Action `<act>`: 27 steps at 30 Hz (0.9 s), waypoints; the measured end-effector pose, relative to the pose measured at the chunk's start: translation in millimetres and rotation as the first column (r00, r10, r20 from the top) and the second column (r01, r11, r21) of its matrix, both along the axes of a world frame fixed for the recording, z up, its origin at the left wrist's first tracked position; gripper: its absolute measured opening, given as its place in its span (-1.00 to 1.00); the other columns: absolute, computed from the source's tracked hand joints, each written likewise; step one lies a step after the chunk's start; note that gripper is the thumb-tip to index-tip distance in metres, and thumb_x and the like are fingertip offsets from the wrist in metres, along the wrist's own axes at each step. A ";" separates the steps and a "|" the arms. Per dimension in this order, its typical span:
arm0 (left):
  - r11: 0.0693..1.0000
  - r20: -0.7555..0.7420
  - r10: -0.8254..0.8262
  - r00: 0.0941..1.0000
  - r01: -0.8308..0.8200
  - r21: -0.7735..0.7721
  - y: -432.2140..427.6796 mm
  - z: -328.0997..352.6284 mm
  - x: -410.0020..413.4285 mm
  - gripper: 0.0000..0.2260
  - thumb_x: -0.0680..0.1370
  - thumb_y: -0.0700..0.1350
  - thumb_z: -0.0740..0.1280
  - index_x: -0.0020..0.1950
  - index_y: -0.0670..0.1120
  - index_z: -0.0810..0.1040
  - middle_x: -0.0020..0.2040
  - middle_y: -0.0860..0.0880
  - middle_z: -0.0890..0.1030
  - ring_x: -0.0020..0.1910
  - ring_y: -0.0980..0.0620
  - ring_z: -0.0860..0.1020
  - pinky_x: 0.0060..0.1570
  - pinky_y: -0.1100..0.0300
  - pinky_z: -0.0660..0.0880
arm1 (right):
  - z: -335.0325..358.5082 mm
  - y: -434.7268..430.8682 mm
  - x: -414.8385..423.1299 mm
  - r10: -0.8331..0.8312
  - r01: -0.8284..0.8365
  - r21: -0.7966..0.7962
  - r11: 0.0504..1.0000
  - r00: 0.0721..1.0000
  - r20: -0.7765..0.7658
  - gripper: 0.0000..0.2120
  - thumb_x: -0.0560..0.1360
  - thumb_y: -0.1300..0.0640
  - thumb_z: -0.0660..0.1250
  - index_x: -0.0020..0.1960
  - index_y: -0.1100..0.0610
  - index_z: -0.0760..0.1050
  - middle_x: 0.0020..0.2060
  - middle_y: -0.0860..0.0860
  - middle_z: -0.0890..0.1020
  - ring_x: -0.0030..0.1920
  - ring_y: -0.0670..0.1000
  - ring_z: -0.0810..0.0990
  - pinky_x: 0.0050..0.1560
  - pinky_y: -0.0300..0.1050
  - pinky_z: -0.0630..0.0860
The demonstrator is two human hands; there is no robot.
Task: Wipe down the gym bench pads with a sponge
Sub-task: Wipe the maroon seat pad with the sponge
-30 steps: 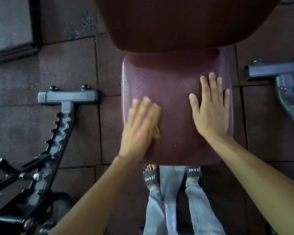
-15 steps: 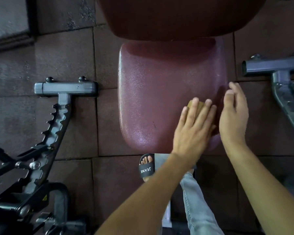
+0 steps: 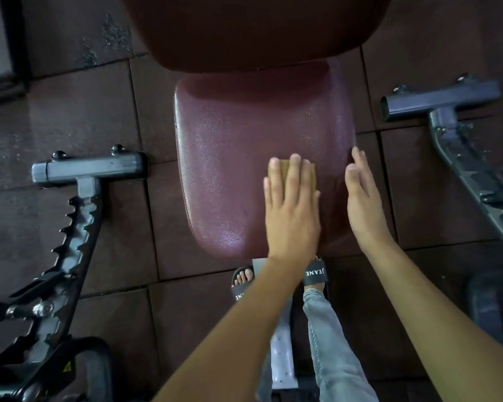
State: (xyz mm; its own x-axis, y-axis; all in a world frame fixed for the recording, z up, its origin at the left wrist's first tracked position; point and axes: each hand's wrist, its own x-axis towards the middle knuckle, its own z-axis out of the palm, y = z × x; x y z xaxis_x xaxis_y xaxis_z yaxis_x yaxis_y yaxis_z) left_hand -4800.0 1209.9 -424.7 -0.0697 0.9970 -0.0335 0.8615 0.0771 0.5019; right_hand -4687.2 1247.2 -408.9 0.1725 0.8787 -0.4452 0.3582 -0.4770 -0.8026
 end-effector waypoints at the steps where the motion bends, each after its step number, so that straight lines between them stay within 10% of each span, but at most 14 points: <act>1: 0.999 0.069 -0.002 0.998 0.005 -0.036 -5.6 6.5 8.2 -0.53 0.66 0.04 0.09 0.53 -0.11 0.26 0.58 -0.06 0.19 0.58 -0.17 -0.02 0.51 -0.15 0.11 | 2.1 -0.2 -2.1 -0.030 0.030 0.008 1.000 0.999 0.017 -0.55 0.70 -0.09 0.03 0.57 -0.07 0.19 0.58 -0.13 0.16 0.55 -0.19 0.10 0.54 -0.19 0.05; 4: 0.996 0.281 0.008 0.960 0.019 -0.091 -8.8 24.2 -11.8 -0.50 0.66 0.12 0.02 0.57 -0.04 0.20 0.61 -0.01 0.06 0.59 -0.01 -0.12 0.55 -0.02 -0.09 | 12.8 -10.9 -21.1 -0.092 0.065 0.150 0.987 0.979 0.180 -0.58 0.69 -0.04 0.10 0.51 0.03 0.32 0.52 -0.04 0.32 0.52 -0.11 0.23 0.54 -0.02 0.18; 9: 0.974 0.020 0.216 0.976 -0.214 -0.068 -18.7 -1.9 -103.0 -0.54 0.67 0.05 0.02 0.55 -0.05 0.23 0.60 -0.05 0.12 0.59 -0.08 -0.02 0.54 -0.14 -0.04 | 5.3 -34.4 -74.5 0.211 -0.325 0.198 0.925 0.871 0.443 -0.53 0.64 -0.12 0.17 0.51 0.00 0.30 0.57 0.02 0.19 0.59 0.06 0.07 0.56 0.03 0.00; 14: 0.984 -0.014 0.132 0.991 -0.133 -0.122 -36.8 -10.8 -128.0 -0.53 0.68 0.06 -0.03 0.59 -0.01 0.12 0.61 -0.01 0.03 0.59 -0.03 -0.10 0.56 -0.04 -0.13 | -16.5 -26.4 -86.7 0.146 -0.338 0.218 0.916 0.784 0.603 -0.48 0.59 -0.21 0.23 0.48 -0.02 0.35 0.54 0.08 0.28 0.58 0.17 0.12 0.56 0.11 0.08; 19: 0.973 0.012 0.187 0.982 -0.184 -0.140 -38.2 -4.8 -123.0 -0.56 0.70 0.01 0.05 0.58 0.00 0.15 0.61 0.00 0.08 0.59 -0.03 -0.07 0.55 -0.03 -0.12 | -20.6 -18.9 -82.2 0.209 -0.407 0.333 0.851 0.843 0.495 -0.64 0.63 0.00 0.28 0.39 0.04 0.47 0.44 0.04 0.44 0.55 0.12 0.21 0.49 0.12 0.30; 23: 0.933 0.043 0.326 0.944 -0.314 -0.174 -51.6 17.0 -128.6 -0.58 0.70 0.01 0.06 0.56 -0.03 0.22 0.59 -0.01 0.16 0.59 -0.03 0.01 0.55 -0.04 -0.05 | 3.7 -21.4 -89.3 0.287 -0.383 0.344 0.857 0.910 0.299 -0.64 0.61 0.08 0.33 0.39 0.06 0.49 0.38 0.03 0.51 0.50 0.01 0.33 0.48 -0.26 0.24; 27: 0.845 0.043 0.521 0.853 -0.507 -0.171 -96.7 45.7 -163.0 -0.60 0.69 0.01 0.09 0.52 -0.04 0.28 0.55 -0.03 0.25 0.57 -0.05 0.12 0.53 -0.06 0.05 | 34.9 -49.4 -144.8 0.511 -0.557 0.334 0.761 0.831 0.221 -0.65 0.58 0.14 0.38 0.36 0.09 0.53 0.33 0.00 0.55 0.41 -0.05 0.44 0.45 -0.31 0.27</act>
